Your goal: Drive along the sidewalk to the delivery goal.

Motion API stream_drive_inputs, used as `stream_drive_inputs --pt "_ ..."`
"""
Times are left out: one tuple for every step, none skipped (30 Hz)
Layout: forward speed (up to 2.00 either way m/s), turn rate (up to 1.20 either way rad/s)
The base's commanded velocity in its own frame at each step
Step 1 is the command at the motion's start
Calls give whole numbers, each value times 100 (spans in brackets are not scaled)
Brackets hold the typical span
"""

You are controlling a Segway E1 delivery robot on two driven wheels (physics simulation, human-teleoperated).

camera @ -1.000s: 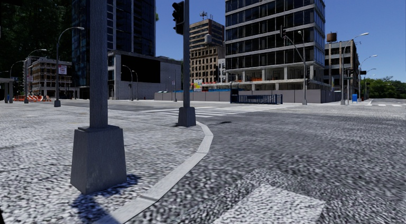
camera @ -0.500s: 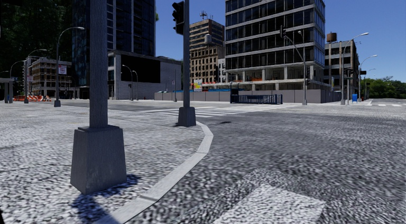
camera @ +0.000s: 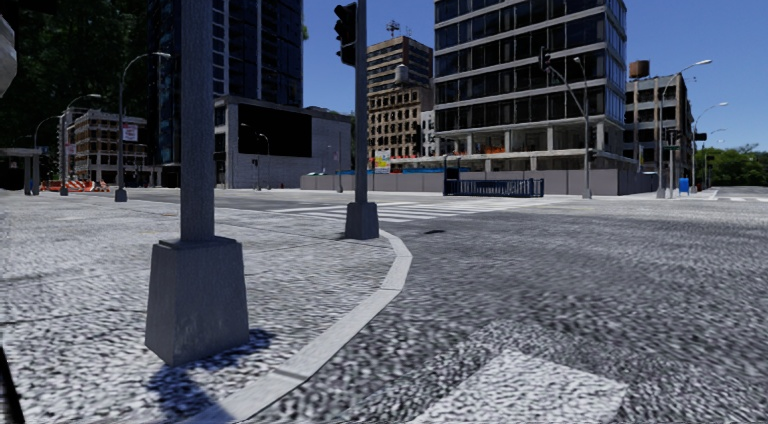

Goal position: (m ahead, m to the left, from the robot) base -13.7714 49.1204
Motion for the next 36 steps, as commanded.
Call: stream_drive_inputs --pt "0 91" --pt "0 96" --pt "0 103" --pt "0 111" --pt "0 116" --pt "0 116" --pt "0 117" --pt "0 117" --pt "0 117" --pt "0 117" --pt "0 117" --pt "0 117" --pt "0 117" --pt "0 117" --pt "0 117" --pt "0 117" --pt "0 117" --pt "0 117" --pt "0 117" --pt "0 117" --pt "0 117" --pt "0 117" --pt "0 117" --pt "0 117" --pt "0 117" --pt "0 117" --pt "0 117" --pt "0 117" --pt "0 117" --pt "0 117" --pt "0 116" --pt "0 116" --pt "0 110" --pt "0 105" --pt "0 100" --pt "14 97"
